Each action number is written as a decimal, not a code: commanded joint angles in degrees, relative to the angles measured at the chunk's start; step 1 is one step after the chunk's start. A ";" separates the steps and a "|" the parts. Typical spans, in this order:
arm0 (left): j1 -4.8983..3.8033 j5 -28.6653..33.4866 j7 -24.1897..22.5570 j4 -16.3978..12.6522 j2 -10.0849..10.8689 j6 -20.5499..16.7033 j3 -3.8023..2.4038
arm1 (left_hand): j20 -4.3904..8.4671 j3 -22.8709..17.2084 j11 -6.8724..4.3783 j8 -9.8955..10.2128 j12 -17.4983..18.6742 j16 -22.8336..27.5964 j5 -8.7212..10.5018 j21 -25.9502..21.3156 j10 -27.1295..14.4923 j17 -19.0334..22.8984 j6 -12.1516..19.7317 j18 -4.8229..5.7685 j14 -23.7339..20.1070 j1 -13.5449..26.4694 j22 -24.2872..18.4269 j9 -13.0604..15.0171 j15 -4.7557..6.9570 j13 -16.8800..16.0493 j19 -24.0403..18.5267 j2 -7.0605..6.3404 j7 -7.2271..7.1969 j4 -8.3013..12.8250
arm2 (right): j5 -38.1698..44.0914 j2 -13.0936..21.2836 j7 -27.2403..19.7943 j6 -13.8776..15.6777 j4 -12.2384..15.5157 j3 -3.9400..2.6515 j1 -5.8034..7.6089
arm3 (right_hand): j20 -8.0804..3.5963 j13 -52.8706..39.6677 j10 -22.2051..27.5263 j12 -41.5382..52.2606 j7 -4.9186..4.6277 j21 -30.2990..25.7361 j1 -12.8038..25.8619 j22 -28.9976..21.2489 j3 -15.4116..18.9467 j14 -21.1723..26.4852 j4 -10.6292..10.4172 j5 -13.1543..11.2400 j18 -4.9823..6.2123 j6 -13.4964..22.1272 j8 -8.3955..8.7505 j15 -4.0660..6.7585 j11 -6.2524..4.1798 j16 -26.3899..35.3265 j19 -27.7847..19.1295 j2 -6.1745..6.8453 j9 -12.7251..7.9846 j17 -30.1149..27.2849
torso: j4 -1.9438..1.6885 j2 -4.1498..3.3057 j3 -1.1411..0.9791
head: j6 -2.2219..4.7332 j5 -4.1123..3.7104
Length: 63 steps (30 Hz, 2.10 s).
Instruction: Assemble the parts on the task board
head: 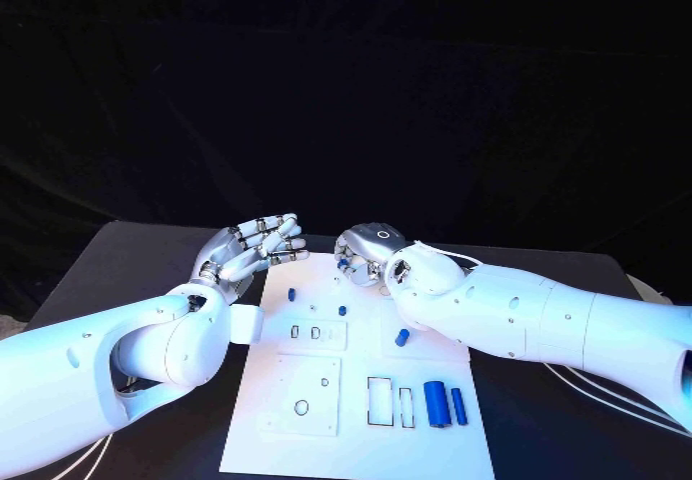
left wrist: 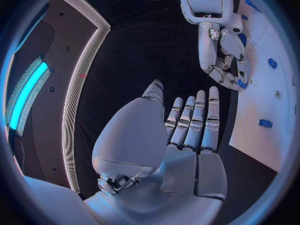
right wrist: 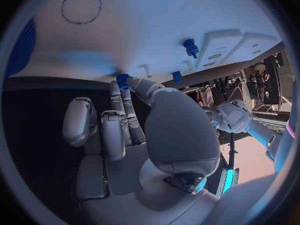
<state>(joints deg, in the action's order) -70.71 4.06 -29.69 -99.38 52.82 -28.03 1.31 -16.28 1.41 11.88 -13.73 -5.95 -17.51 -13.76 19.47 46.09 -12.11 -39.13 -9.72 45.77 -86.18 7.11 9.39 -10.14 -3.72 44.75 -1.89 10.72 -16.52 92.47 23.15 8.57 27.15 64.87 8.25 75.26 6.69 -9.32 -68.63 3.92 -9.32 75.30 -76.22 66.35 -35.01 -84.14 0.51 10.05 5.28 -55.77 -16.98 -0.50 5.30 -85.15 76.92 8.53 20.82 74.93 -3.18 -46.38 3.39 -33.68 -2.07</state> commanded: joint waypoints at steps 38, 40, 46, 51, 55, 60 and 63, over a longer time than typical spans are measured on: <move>-0.15 0.25 0.51 0.86 0.24 1.69 -0.02 | -0.12 0.15 0.33 0.03 0.34 0.48 0.26 0.05 0.20 -0.07 -0.34 -0.58 0.12 -0.24 -0.17 0.04 -0.19 0.01 0.05 0.35 2.90 0.11 | -10.01 23.94 -0.49 -3.57 19.02 -1.02 1.77 | -0.95 -9.28 -9.61 17.30 0.76 4.57 5.95 8.38 12.10 -3.43 -5.53 3.30 -1.88 7.76 4.05 1.08 -1.77 -0.55 4.23 6.28 1.86 2.85 | 1.27 0.65 -0.48 | 0.35 0.07; -0.15 0.25 0.53 0.84 0.25 1.71 -0.02 | -0.12 0.15 0.33 0.03 0.34 0.48 0.26 0.05 0.20 -0.07 -0.34 -0.58 0.12 -0.24 -0.17 0.04 -0.19 0.01 0.05 0.35 2.90 0.11 | -10.18 24.38 -0.32 -4.65 18.87 -1.03 1.77 | -1.80 -40.10 -11.99 48.21 1.41 6.10 4.78 10.67 15.87 -4.26 -6.55 3.73 -2.37 8.13 2.90 0.80 -2.03 -2.07 5.49 5.72 3.03 6.53 | 1.25 0.65 -0.50 | 0.31 0.04; -0.15 0.25 0.58 0.77 0.31 1.76 -0.01 | -0.12 0.15 0.33 0.03 0.34 0.48 0.26 0.05 0.20 -0.07 -0.34 -0.58 0.12 -0.24 -0.17 0.04 -0.19 0.01 0.05 0.35 2.90 0.11 | -11.17 24.36 0.33 -7.64 17.56 -1.04 1.66 | -0.05 -69.03 -12.77 76.19 -0.31 8.14 1.44 14.08 20.90 -5.23 -11.71 4.10 -3.01 10.50 0.26 -0.03 -0.60 -4.03 7.18 3.08 5.48 12.04 | 1.16 0.55 -0.29 | 0.15 -0.04; -0.15 0.25 0.63 0.74 0.36 1.79 -0.01 | -0.12 0.15 0.33 0.03 0.34 0.48 0.26 0.05 0.20 -0.07 -0.34 -0.58 0.12 -0.24 -0.17 0.04 -0.19 0.01 0.05 0.35 2.90 0.11 | -11.79 23.15 0.64 -9.09 16.05 -1.02 1.42 | 0.12 -71.66 -14.29 78.58 -0.45 8.50 0.73 14.71 21.61 -5.38 -12.72 4.17 -3.12 11.02 -0.11 -0.29 -0.35 -4.26 7.50 2.90 5.77 12.79 | 1.18 0.51 -0.34 | 0.10 -0.07; -0.15 0.25 0.68 0.75 0.34 1.85 -0.01 | -0.12 0.15 0.33 0.03 0.34 0.48 0.26 0.05 0.20 -0.07 -0.34 -0.58 0.12 -0.24 -0.17 0.04 -0.19 0.01 0.05 0.35 2.90 0.11 | -12.29 21.70 1.27 -9.65 14.46 -1.01 1.21 | 0.20 -72.68 -14.96 79.49 -0.50 8.83 0.46 15.21 21.82 -5.47 -13.16 4.30 -3.22 11.16 -0.29 -0.38 -0.27 -4.39 7.79 2.76 5.88 13.24 | 1.16 0.53 -0.30 | 0.05 -0.14; -0.15 0.25 0.81 0.69 0.27 1.88 -0.01 | -0.12 0.15 0.33 0.03 0.34 0.48 0.26 0.05 0.20 -0.07 -0.34 -0.58 0.12 -0.24 -0.17 0.04 -0.19 0.01 0.05 0.35 2.90 0.11 | -13.17 20.27 1.83 -10.46 12.80 -1.00 1.04 | 0.27 -74.25 -16.11 80.86 -0.52 9.39 0.37 16.05 22.05 -5.61 -13.76 5.06 -3.41 11.09 -0.61 -0.44 -0.23 -4.57 8.29 2.69 6.05 13.92 | 0.96 0.48 -0.25 | -0.01 -0.13; -0.15 0.25 0.87 0.66 0.25 1.87 -0.01 | -0.12 0.15 0.33 0.03 0.34 0.48 0.26 0.05 0.20 -0.07 -0.34 -0.58 0.12 -0.24 -0.17 0.04 -0.19 0.01 0.05 0.35 2.90 0.11 | -13.64 19.42 1.98 -10.91 12.01 -0.99 0.85 | 0.28 -74.67 -16.43 81.22 -0.52 9.54 0.35 16.27 22.08 -5.67 -13.89 5.22 -3.46 11.09 -0.67 -0.45 -0.22 -4.63 8.43 2.66 6.08 14.17 | 0.97 0.45 -0.27 | -0.03 0.03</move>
<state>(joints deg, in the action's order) -70.76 4.19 -28.67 -98.54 53.19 -27.33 1.35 -16.28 1.41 11.88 -13.73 -5.96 -17.29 -13.76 19.47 46.09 -12.09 -39.13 -9.72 45.77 -86.18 7.02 9.37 -10.14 -3.73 44.74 -1.89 10.72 -16.52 79.87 42.82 9.69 18.56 77.13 7.26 76.21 6.55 -74.96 -83.75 84.93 -9.73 84.65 -75.49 74.94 -12.86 -84.03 -12.99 14.99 2.36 -44.92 -17.31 -0.62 5.03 -89.48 84.04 11.24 26.85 74.94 -2.17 -45.90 3.11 -33.70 -2.17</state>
